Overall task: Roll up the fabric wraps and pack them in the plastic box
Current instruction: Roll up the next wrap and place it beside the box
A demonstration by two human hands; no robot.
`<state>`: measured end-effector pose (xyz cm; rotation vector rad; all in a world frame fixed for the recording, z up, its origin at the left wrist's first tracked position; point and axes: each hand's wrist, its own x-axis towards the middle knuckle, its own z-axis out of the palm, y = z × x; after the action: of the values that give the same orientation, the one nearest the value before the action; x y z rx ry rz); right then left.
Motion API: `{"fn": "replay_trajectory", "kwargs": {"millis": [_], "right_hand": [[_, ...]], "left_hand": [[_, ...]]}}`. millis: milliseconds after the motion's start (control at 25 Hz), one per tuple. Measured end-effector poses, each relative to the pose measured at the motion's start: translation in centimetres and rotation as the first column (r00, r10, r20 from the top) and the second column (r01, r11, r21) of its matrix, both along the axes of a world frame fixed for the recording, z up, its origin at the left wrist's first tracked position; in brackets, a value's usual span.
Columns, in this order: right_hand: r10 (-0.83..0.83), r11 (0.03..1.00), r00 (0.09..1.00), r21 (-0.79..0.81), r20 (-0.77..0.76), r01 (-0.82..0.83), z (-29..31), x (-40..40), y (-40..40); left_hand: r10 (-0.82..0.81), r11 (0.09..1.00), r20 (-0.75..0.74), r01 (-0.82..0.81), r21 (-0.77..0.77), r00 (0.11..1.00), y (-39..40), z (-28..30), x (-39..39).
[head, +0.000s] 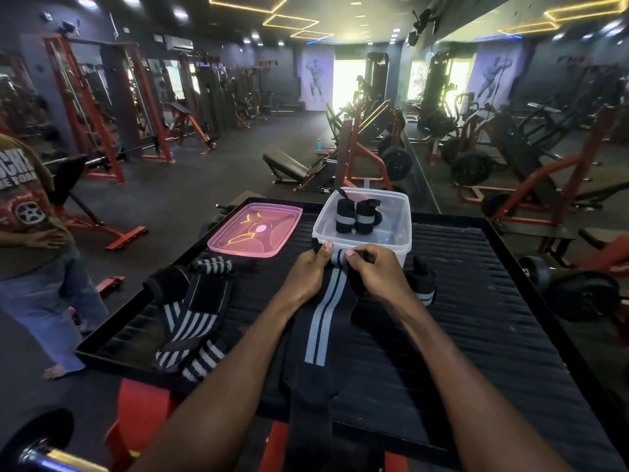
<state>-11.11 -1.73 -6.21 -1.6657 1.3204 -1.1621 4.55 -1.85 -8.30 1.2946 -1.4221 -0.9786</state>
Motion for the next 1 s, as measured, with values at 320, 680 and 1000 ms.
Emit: {"fn": "replay_trajectory", "kwargs": {"millis": [320, 680, 1000], "right_hand": [[0.001, 0.982, 0.955, 0.179, -0.296, 0.054, -1.0, 0.4, 0.2], [0.065, 0.968, 0.989, 0.250, -0.136, -0.029, -2.0, 1.0, 0.4], [0.062, 0.989, 0.997, 0.129, 0.050, -0.068, -2.5, 0.2, -0.4]], "left_hand": [[0.014, 0.999, 0.072, -0.010, -0.045, 0.997, -0.1, -0.9, -0.8], [-0.051, 0.999, -0.009, 0.051, 0.019, 0.999, -0.3, -1.3, -0.6], [0.050, 0.985, -0.109, -0.031, 0.171, 0.993, 0.5, -0.6, -0.2]]}}
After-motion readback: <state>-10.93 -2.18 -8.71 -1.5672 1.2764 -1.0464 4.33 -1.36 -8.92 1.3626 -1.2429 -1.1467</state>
